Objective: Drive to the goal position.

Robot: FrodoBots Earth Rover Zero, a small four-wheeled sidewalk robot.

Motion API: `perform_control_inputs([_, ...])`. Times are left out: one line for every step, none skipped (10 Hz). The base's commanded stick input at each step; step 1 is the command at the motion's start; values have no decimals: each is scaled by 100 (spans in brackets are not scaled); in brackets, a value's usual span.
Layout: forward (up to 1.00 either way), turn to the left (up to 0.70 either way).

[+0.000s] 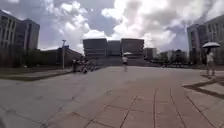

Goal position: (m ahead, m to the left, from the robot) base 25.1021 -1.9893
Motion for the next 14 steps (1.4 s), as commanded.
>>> perform_control_inputs([100,-5])
perform_control_inputs([100,-15])
perform_control_inputs([100,0])
perform_control_inputs([100,0])
perform_control_inputs([100,-6])
perform_control_inputs([100,-13])
perform_control_inputs([100,0])
perform_control_inputs([100,0])
perform_control_inputs([100,-22])
perform_control_inputs([100,-13])
perform_control_inputs([100,-2])
perform_control_inputs([100,-23])
perform_control_inputs([100,-24])
perform_control_inputs([100,-15])
